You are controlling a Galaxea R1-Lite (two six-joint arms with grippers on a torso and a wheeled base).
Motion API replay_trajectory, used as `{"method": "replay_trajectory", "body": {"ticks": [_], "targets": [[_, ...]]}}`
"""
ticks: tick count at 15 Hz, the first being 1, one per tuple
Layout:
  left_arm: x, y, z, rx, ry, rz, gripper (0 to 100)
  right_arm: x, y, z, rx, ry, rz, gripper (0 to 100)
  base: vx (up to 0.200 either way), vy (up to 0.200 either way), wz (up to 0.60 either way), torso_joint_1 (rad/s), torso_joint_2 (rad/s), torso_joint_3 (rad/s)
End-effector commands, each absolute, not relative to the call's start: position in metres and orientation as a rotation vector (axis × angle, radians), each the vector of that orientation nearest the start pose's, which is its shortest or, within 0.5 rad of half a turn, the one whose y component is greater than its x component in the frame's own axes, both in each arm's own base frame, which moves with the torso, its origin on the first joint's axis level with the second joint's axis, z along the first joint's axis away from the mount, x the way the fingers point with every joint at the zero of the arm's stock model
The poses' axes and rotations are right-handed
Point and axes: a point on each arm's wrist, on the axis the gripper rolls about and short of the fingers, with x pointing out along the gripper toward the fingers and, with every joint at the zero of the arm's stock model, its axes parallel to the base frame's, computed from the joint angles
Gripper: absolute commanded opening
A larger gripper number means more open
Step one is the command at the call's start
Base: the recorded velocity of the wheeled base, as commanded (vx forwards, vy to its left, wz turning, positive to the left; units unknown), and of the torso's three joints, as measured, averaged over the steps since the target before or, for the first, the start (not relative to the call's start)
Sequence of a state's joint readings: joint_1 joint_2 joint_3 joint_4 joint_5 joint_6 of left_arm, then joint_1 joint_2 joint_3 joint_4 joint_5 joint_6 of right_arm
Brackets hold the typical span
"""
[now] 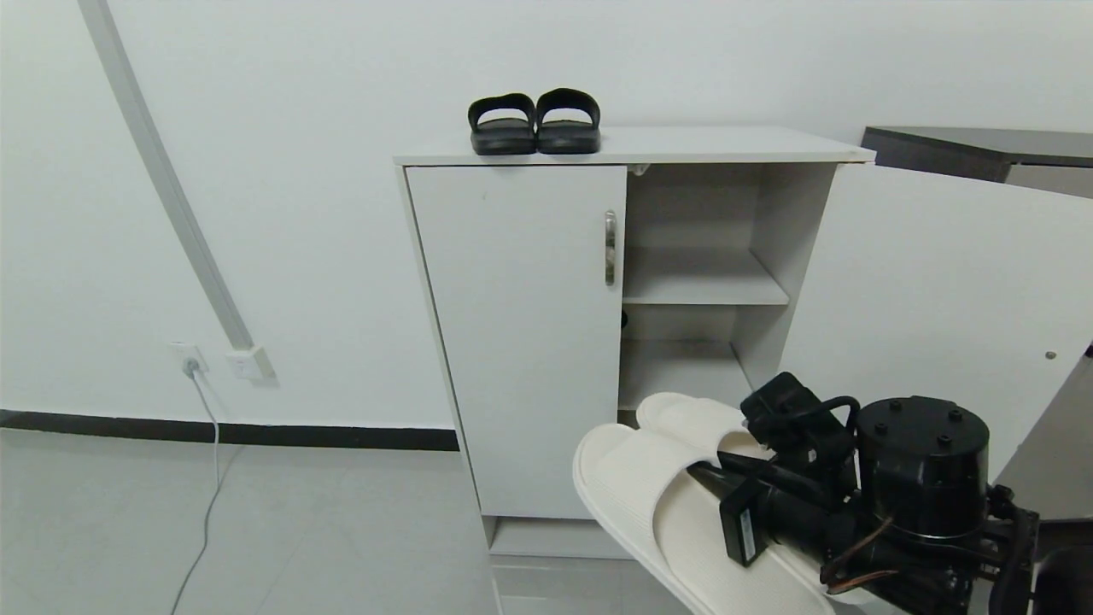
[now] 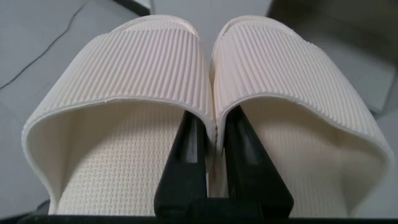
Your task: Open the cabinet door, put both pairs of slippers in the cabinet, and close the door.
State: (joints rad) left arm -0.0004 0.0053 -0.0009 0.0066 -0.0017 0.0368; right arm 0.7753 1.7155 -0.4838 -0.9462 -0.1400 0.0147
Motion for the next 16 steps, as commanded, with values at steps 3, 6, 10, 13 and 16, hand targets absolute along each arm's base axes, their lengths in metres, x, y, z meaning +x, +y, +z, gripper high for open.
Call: {"method": "replay_trajectory", "body": {"ticks": [3,6,10,13,16], "targets": [[-0.023,0.0,0.075,0.031,0.008,-0.002,0,0.197,0.228,0.131,-0.026,0.246,0.458,0,0.0,0.0,0.0,0.0,0.0,0.0],[-0.023,0.0,0.075,0.031,0.008,-0.002,0,0.207,0.27,0.132,0.008,0.209,0.279,0,0.0,0.0,0.0,0.0,0.0,0.0],[-0.023,0.0,0.075,0.031,0.008,-0.002,0,0.24,0.294,0.131,0.054,0.153,0.037,0,0.0,0.0,0.0,0.0,0.0,0.0],[-0.023,0.0,0.075,0.031,0.008,0.0,0,0.25,0.287,0.133,0.063,0.145,-0.006,0,0.0,0.0,0.0,0.0,0.0,0.0],[-0.023,0.0,0.075,0.023,0.008,-0.002,0,0.264,0.273,0.129,0.06,0.153,-0.061,0,0.0,-0.133,0.0,0.002,0.01,0.002]]}}
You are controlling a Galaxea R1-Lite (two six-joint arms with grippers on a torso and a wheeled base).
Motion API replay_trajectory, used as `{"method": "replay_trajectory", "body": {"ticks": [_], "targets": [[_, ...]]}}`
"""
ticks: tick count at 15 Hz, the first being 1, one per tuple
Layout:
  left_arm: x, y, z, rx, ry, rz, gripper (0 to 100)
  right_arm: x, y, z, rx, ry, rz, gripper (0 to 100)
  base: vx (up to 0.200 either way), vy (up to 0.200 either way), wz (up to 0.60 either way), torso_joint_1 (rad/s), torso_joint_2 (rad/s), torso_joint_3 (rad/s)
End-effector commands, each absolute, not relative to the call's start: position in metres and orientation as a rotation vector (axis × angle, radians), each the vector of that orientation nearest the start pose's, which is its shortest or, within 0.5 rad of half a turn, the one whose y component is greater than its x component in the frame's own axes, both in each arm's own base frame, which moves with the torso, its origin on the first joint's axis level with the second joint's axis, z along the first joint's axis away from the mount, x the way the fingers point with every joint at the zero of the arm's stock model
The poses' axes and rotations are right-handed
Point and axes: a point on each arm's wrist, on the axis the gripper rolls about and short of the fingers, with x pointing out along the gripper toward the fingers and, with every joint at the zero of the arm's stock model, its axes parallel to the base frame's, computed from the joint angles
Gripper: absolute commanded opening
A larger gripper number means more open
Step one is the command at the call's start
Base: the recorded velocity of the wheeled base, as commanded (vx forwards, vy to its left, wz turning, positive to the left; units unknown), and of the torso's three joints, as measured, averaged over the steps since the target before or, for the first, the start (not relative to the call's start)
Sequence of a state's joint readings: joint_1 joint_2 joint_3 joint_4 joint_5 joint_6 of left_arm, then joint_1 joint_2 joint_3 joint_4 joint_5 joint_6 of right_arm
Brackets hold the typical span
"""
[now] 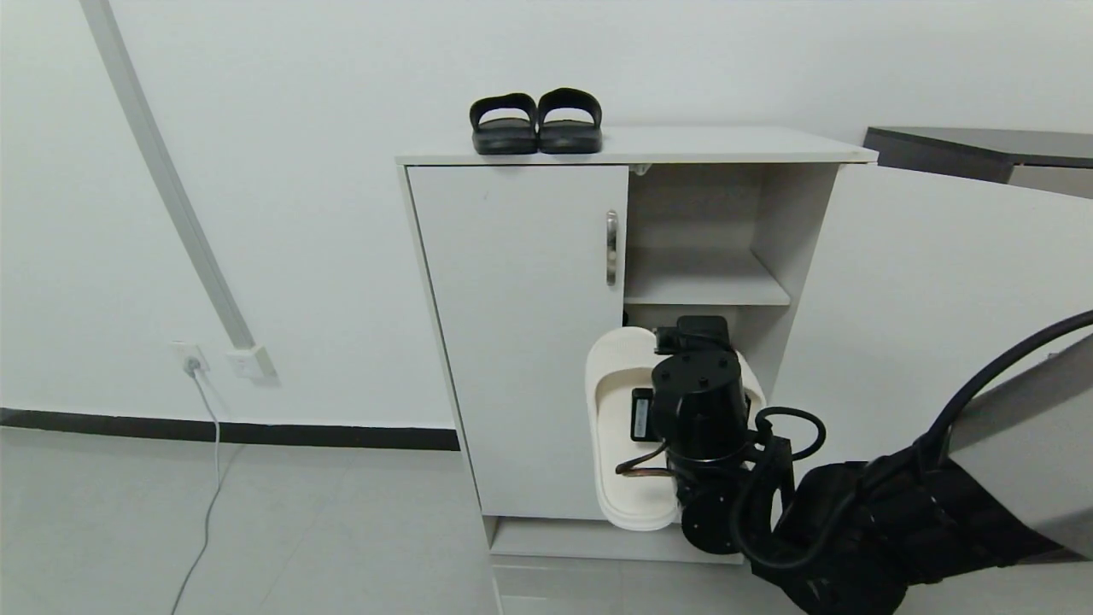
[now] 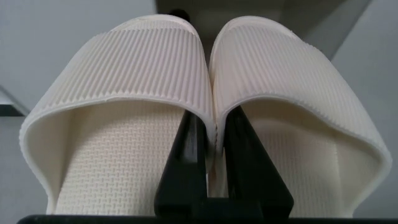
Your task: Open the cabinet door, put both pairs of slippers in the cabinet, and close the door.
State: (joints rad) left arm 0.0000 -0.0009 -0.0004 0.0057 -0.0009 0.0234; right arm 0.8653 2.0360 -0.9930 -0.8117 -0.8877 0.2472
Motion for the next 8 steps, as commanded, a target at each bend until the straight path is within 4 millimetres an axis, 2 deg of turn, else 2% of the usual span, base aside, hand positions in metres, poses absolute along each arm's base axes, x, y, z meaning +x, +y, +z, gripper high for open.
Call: {"method": "replay_trajectory", "body": {"ticks": [1,5,8], "targets": [[-0.023,0.0,0.075,0.023,0.006,-0.002,0,0.266,0.27,0.126,0.059,0.16,-0.068,0,0.0,-0.2,0.0,-0.002,0.0,0.007],[-0.023,0.0,0.075,0.025,0.006,-0.003,0,0.268,0.271,0.111,0.033,0.186,-0.073,0,0.0,-0.2,0.0,0.005,0.0,0.002],[-0.023,0.0,0.075,0.021,0.006,0.0,0,0.271,0.275,0.092,0.007,0.215,-0.059,0,0.0,0.0,0.0,0.0,0.0,0.0]]}}
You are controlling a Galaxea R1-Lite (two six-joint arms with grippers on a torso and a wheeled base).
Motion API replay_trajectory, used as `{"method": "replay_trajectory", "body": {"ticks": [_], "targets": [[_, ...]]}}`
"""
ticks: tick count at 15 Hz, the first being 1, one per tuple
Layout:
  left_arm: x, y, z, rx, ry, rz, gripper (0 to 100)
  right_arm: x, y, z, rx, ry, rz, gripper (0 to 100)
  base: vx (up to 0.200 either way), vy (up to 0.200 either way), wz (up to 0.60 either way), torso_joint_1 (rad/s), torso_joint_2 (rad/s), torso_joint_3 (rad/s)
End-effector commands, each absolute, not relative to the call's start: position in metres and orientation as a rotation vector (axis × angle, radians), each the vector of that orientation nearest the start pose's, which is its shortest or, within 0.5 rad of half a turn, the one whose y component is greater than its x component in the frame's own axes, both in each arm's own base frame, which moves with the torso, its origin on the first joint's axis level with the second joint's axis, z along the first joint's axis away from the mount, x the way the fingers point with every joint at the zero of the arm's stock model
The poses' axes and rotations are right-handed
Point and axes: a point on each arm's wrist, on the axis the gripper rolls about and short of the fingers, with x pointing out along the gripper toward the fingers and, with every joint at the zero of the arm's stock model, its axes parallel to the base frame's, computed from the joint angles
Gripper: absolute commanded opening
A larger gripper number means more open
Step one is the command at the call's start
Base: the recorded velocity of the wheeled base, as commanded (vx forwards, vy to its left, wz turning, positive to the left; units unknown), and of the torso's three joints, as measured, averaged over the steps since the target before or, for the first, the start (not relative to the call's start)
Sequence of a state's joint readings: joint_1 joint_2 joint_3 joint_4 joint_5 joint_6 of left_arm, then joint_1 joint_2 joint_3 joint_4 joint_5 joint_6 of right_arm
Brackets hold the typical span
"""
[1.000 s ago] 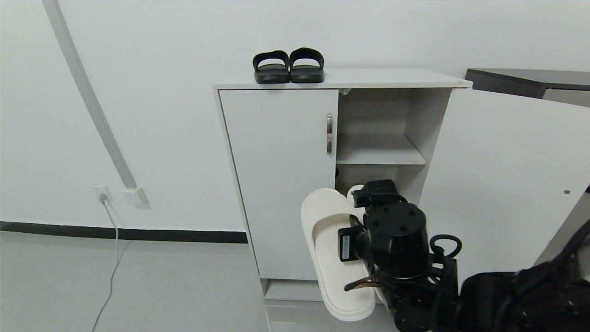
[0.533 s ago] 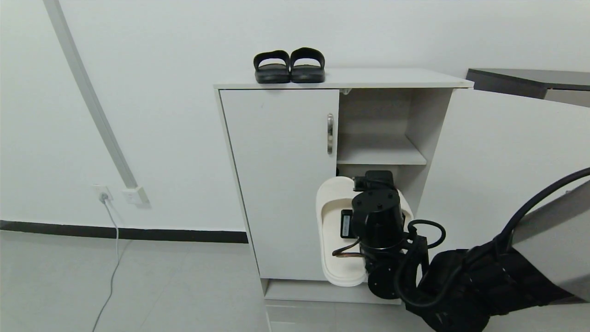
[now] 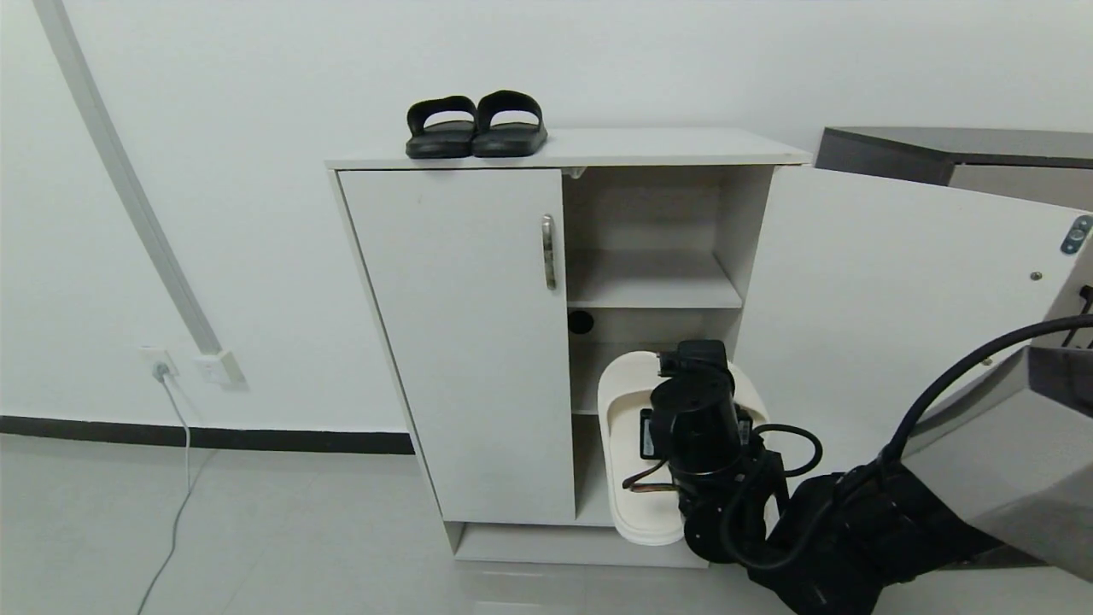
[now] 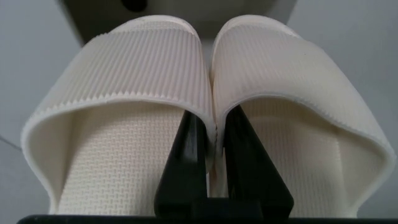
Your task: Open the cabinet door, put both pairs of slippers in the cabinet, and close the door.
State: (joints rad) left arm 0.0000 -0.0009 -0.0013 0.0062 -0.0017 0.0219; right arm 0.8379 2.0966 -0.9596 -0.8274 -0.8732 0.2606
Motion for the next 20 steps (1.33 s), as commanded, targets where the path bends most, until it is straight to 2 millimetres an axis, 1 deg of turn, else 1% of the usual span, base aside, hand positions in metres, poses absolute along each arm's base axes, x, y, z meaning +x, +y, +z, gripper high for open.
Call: {"method": "replay_trajectory", "body": {"ticks": [1,3,5,7,10,16,20], "targets": [[-0.023,0.0,0.075,0.021,0.006,-0.002,0,0.276,0.274,0.082,-0.002,0.221,-0.065,0,0.0,0.0,0.0,0.0,0.0,0.0],[-0.023,0.0,0.075,0.021,0.006,-0.002,0,0.287,0.276,0.064,0.0,0.226,-0.042,0,0.0,0.0,0.0,0.0,0.0,0.0],[-0.023,0.0,0.075,0.021,0.006,-0.002,0,0.29,0.279,0.059,0.003,0.218,0.019,0,0.0,0.0,0.0,0.0,0.0,0.0],[-0.023,0.0,0.075,0.021,0.006,0.0,0,0.296,0.281,0.056,-0.001,0.215,0.022,0,0.0,0.0,0.0,0.0,0.0,0.0],[-0.023,0.0,0.075,0.02,0.006,-0.002,0,0.3,0.283,0.045,-0.005,0.219,0.018,0,0.0,0.0,0.0,0.0,0.0,0.0],[-0.023,0.0,0.075,0.018,0.006,-0.003,0,0.307,0.282,0.038,-0.007,0.221,-0.002,0,0.0,0.0,0.0,0.0,0.0,-0.012],[-0.023,0.0,0.075,0.018,0.006,-0.002,0,0.311,0.283,0.032,-0.011,0.226,-0.007,0,0.0,0.0,0.0,0.0,0.0,-0.162]]}}
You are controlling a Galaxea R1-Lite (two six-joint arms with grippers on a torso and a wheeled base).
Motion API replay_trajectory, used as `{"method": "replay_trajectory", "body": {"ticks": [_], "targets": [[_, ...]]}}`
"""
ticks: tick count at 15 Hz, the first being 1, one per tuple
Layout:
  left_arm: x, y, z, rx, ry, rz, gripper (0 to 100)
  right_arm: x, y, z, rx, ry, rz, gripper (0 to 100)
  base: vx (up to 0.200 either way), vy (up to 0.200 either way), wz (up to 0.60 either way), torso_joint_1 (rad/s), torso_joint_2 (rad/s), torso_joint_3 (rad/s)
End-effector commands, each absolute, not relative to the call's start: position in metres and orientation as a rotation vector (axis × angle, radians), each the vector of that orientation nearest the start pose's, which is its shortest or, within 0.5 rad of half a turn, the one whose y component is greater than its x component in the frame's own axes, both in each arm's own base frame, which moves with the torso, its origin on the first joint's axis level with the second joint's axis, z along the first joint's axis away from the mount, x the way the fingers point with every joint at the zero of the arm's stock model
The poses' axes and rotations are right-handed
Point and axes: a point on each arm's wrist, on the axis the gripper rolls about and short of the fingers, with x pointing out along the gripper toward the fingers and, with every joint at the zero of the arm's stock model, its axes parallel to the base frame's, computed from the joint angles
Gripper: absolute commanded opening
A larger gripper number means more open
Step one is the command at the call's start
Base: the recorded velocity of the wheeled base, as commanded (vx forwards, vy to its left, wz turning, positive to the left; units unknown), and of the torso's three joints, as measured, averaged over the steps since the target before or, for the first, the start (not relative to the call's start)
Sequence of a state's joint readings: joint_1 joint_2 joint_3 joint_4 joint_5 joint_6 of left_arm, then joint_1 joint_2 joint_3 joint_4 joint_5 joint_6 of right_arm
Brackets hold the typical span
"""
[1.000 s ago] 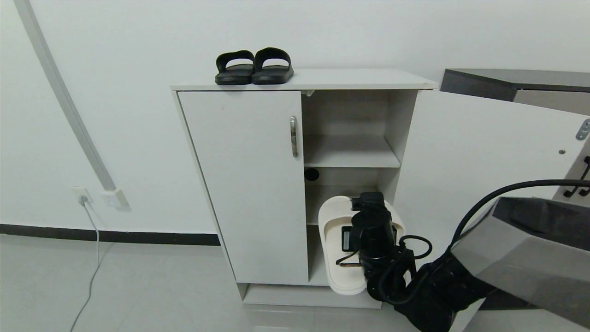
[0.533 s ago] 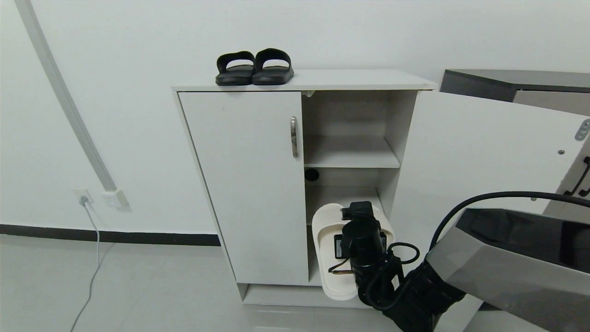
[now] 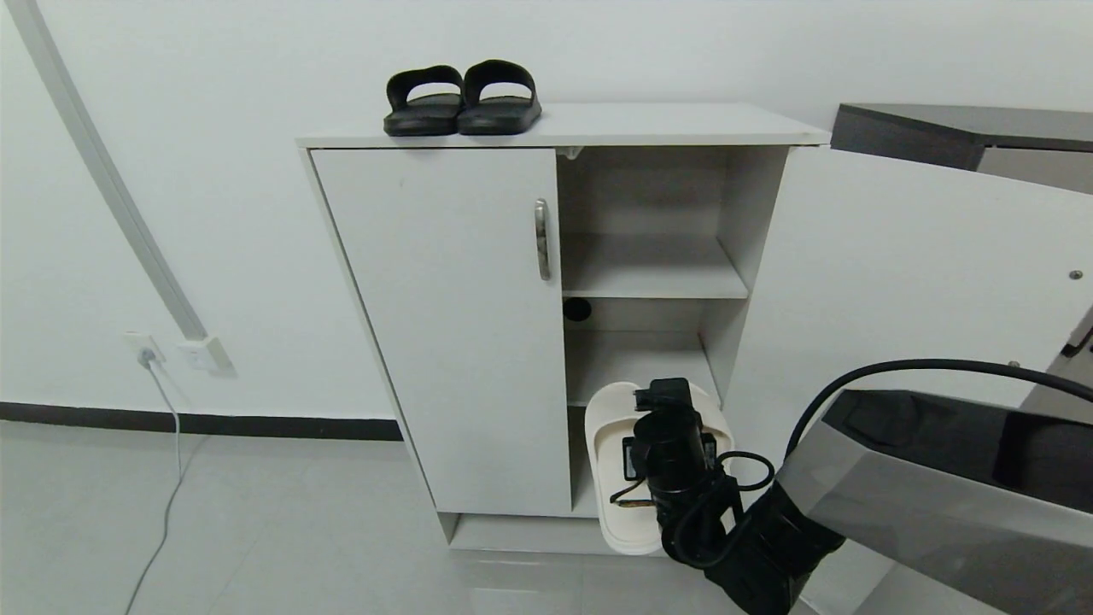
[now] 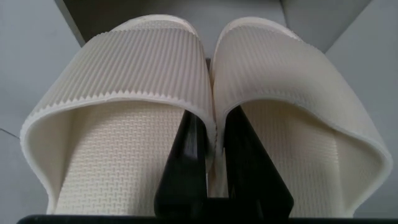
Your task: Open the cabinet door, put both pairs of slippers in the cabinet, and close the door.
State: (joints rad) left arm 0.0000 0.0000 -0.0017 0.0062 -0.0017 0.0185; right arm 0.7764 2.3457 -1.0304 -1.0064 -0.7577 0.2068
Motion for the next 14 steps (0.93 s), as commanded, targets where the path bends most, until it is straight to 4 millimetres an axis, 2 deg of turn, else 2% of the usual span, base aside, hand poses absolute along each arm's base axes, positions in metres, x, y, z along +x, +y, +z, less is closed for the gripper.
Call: {"method": "replay_trajectory", "body": {"ticks": [1,9,14], "targets": [[-0.023,0.0,0.075,0.018,0.006,-0.002,0,0.311,0.283,0.032,-0.011,0.226,-0.007,0,0.0,0.0,0.0,0.002,0.0,-0.188],[-0.023,0.0,0.075,0.017,0.006,0.0,0,0.318,0.286,0.025,-0.01,0.223,-0.014,0,0.0,0.0,0.0,0.004,0.0,-0.19],[-0.023,0.0,0.075,0.014,0.006,0.001,0,0.328,0.283,0.017,-0.028,0.081,-0.014,0,0.0,0.0,0.0,0.001,0.0,-0.029]]}}
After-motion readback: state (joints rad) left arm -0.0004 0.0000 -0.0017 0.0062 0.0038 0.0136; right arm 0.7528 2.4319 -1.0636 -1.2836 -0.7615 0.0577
